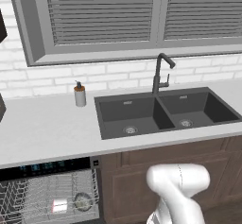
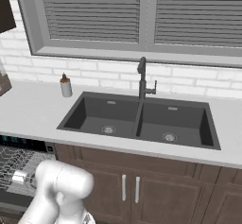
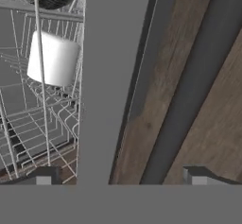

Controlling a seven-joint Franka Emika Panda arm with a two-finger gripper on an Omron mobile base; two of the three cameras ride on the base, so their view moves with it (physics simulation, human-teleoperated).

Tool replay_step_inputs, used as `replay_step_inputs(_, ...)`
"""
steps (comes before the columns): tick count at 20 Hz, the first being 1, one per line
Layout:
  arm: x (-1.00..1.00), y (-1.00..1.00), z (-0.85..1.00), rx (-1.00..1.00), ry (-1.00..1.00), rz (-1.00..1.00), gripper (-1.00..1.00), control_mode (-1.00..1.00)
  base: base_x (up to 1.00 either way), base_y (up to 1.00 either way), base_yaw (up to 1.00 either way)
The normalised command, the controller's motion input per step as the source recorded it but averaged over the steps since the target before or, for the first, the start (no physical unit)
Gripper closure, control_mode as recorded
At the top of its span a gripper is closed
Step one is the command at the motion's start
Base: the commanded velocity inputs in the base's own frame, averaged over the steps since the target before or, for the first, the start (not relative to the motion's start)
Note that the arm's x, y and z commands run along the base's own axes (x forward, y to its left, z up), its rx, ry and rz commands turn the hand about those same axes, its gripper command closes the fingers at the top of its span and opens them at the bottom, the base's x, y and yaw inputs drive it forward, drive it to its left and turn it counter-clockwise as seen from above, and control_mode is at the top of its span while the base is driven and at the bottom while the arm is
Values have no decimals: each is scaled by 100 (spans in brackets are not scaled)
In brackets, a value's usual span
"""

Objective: Pick up the cup and bowl from the counter, place them in the dishwasher, and close the dishwasher door.

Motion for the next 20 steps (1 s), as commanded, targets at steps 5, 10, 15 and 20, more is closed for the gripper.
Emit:
replay_step_inputs(5,-9,52,-87,-6,-3,-26,-100,-100,0,0,0)
replay_step_inputs(10,-13,52,-60,-1,-18,-21,-100,-100,0,0,0)
replay_step_inputs(15,-66,33,-3,0,-16,0,-100,-100,0,0,0)
replay_step_inputs(20,-77,33,-7,0,-22,1,-100,-100,0,0,0)
